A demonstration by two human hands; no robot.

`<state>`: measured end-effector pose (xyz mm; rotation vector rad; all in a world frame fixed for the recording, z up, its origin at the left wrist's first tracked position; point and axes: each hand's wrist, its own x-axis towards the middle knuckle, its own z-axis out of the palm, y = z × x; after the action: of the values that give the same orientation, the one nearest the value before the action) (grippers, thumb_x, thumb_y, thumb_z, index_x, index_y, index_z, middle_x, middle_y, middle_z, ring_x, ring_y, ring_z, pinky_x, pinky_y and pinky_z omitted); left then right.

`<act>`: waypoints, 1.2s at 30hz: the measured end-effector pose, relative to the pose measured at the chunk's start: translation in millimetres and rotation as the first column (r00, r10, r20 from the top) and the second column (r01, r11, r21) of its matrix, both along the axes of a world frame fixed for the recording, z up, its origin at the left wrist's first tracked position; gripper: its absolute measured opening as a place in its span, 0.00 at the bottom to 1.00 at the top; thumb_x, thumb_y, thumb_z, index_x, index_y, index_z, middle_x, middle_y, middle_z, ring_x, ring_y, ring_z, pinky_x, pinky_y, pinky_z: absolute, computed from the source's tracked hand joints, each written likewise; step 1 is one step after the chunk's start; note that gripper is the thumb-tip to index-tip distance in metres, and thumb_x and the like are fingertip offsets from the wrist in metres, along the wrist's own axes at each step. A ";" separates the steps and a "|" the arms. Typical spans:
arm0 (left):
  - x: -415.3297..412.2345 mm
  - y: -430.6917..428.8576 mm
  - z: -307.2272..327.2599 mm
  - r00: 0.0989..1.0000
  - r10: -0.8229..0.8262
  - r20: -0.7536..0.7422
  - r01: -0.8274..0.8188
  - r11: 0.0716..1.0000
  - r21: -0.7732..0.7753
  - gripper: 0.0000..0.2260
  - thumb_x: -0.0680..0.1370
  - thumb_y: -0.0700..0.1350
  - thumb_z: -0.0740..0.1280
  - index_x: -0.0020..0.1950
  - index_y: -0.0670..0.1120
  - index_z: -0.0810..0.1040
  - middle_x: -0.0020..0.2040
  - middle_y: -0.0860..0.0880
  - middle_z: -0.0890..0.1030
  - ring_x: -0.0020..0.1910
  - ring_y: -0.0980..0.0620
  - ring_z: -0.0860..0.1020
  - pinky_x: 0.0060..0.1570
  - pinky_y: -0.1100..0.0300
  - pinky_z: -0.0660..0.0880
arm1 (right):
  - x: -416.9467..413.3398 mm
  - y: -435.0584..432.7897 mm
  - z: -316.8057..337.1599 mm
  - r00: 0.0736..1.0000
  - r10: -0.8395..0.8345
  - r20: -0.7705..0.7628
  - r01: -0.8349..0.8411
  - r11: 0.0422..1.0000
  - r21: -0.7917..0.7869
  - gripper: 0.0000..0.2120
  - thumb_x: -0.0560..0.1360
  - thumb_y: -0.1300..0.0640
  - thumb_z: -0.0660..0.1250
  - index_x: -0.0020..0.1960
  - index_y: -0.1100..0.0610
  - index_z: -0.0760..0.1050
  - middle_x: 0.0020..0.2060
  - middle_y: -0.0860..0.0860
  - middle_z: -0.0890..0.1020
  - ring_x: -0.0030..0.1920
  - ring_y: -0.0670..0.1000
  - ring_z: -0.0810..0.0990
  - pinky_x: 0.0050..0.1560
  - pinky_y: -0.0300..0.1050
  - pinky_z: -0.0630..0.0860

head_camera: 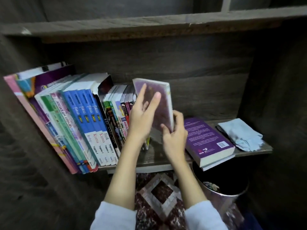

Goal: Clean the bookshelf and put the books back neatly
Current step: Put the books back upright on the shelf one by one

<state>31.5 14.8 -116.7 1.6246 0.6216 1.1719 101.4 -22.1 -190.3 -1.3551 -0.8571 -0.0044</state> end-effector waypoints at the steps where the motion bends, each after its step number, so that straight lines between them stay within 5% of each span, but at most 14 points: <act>1: 0.5 1.7 1.3 0.999 -0.021 -0.025 0.021 1.000 -0.011 0.36 0.71 0.59 0.68 0.76 0.54 0.58 0.69 0.55 0.68 0.61 0.61 0.68 0.68 0.53 0.67 | -5.3 3.3 -4.5 1.000 -0.010 0.017 0.010 1.000 -0.012 0.18 0.72 0.68 0.66 0.59 0.56 0.72 0.42 0.50 0.82 0.41 0.54 0.79 0.40 0.40 0.70; 3: -2.0 6.8 0.9 0.991 0.006 -0.135 -0.001 0.999 0.039 0.46 0.65 0.64 0.72 0.76 0.58 0.51 0.72 0.55 0.64 0.68 0.59 0.65 0.70 0.53 0.63 | -14.6 10.8 -11.1 1.000 0.007 0.014 -0.007 1.000 -0.012 0.20 0.71 0.70 0.63 0.61 0.56 0.72 0.43 0.57 0.83 0.43 0.59 0.80 0.40 0.47 0.72; 5: -6.1 11.8 -3.5 0.963 0.088 -0.254 -0.044 0.984 0.174 0.46 0.69 0.55 0.73 0.77 0.59 0.46 0.73 0.52 0.63 0.70 0.54 0.64 0.68 0.55 0.65 | -22.3 18.9 -16.4 0.999 0.037 0.010 -0.037 0.999 -0.014 0.23 0.71 0.71 0.61 0.63 0.56 0.71 0.45 0.60 0.83 0.44 0.61 0.80 0.41 0.49 0.72; 9: -18.8 22.5 -12.0 0.897 0.274 -0.346 -0.136 0.917 0.374 0.37 0.77 0.40 0.64 0.77 0.57 0.45 0.59 0.52 0.73 0.46 0.60 0.76 0.42 0.72 0.72 | -33.0 32.0 -24.2 0.987 0.160 0.031 -0.158 0.986 -0.044 0.27 0.71 0.71 0.60 0.58 0.43 0.66 0.46 0.58 0.82 0.45 0.60 0.80 0.43 0.50 0.73; 11: -26.9 27.5 -17.2 0.868 0.308 -0.391 -0.130 0.899 0.419 0.35 0.77 0.42 0.64 0.77 0.55 0.47 0.67 0.48 0.72 0.57 0.54 0.76 0.54 0.63 0.73 | -32.3 39.3 -31.3 0.974 0.225 0.006 -0.224 0.973 -0.056 0.28 0.70 0.73 0.59 0.57 0.42 0.64 0.50 0.55 0.83 0.49 0.58 0.80 0.47 0.47 0.74; 13: -33.0 32.3 -24.7 0.743 0.514 -0.428 -0.174 0.766 0.618 0.33 0.76 0.47 0.65 0.77 0.51 0.51 0.75 0.47 0.62 0.75 0.50 0.56 0.73 0.49 0.50 | -28.6 46.9 -38.9 0.955 0.295 -0.028 -0.296 0.953 -0.063 0.30 0.69 0.74 0.59 0.59 0.42 0.65 0.57 0.51 0.81 0.57 0.53 0.79 0.54 0.43 0.73; 14: -34.7 35.4 -28.9 0.665 0.634 -0.395 -0.182 0.651 0.737 0.33 0.75 0.49 0.66 0.76 0.50 0.54 0.76 0.48 0.59 0.76 0.54 0.44 0.72 0.46 0.36 | -25.7 50.6 -42.3 0.945 0.323 -0.042 -0.325 0.942 -0.082 0.31 0.69 0.74 0.59 0.62 0.43 0.65 0.61 0.49 0.79 0.60 0.51 0.78 0.57 0.41 0.72; 16: -35.9 39.2 -32.1 0.599 0.706 -0.377 -0.133 0.552 0.823 0.31 0.74 0.52 0.67 0.73 0.51 0.59 0.76 0.51 0.58 0.73 0.57 0.35 0.67 0.44 0.28 | -19.2 56.6 -48.0 0.926 0.369 -0.076 -0.376 0.918 -0.122 0.32 0.69 0.74 0.59 0.66 0.46 0.65 0.65 0.47 0.76 0.64 0.49 0.75 0.60 0.36 0.70; 21: -36.0 55.0 -35.8 0.574 0.683 -0.452 -0.057 0.584 0.810 0.29 0.75 0.56 0.66 0.73 0.52 0.60 0.77 0.54 0.56 0.75 0.55 0.42 0.68 0.44 0.31 | -2.9 62.7 -52.0 0.848 0.497 -0.184 -0.526 0.832 -0.176 0.37 0.66 0.74 0.62 0.69 0.46 0.63 0.63 0.41 0.71 0.63 0.41 0.70 0.53 0.18 0.62; 25: -38.8 65.2 -31.0 0.539 0.717 -0.442 -0.041 0.547 0.836 0.36 0.69 0.63 0.69 0.73 0.53 0.62 0.75 0.54 0.60 0.73 0.52 0.58 0.71 0.43 0.44 | 26.1 60.8 -59.7 0.639 0.674 -0.371 -0.767 0.593 -0.243 0.47 0.65 0.76 0.69 0.75 0.47 0.56 0.67 0.45 0.64 0.67 0.42 0.63 0.54 0.27 0.67; 27: -40.8 68.2 -28.7 0.518 0.721 -0.460 -0.023 0.550 0.835 0.40 0.66 0.65 0.70 0.73 0.55 0.61 0.74 0.55 0.62 0.72 0.52 0.60 0.71 0.43 0.46 | 35.0 59.2 -63.1 0.599 0.668 -0.442 -0.797 0.548 -0.254 0.48 0.64 0.76 0.71 0.76 0.49 0.55 0.68 0.47 0.64 0.67 0.43 0.62 0.59 0.35 0.68; 31: -33.6 71.8 -33.9 0.494 0.770 -0.404 -0.075 0.500 0.863 0.41 0.63 0.63 0.74 0.72 0.54 0.63 0.71 0.55 0.66 0.68 0.50 0.63 0.70 0.42 0.50 | 37.5 66.2 -74.4 0.751 0.526 -0.399 -0.652 0.688 -0.320 0.40 0.61 0.69 0.78 0.70 0.55 0.68 0.65 0.53 0.73 0.64 0.51 0.73 0.63 0.45 0.72; 36: -20.8 77.6 -45.2 0.451 0.848 -0.278 -0.183 0.393 0.901 0.38 0.62 0.59 0.77 0.68 0.50 0.69 0.65 0.50 0.72 0.63 0.46 0.67 0.67 0.40 0.56 | 37.3 72.0 -84.5 0.868 0.394 -0.302 -0.490 0.778 -0.394 0.28 0.64 0.62 0.78 0.62 0.61 0.77 0.58 0.53 0.81 0.56 0.44 0.77 0.57 0.29 0.69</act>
<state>10.7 92.5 -161.9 2.8911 1.4770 1.3573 138.7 49.9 -274.8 -1.5226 -1.0247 0.7449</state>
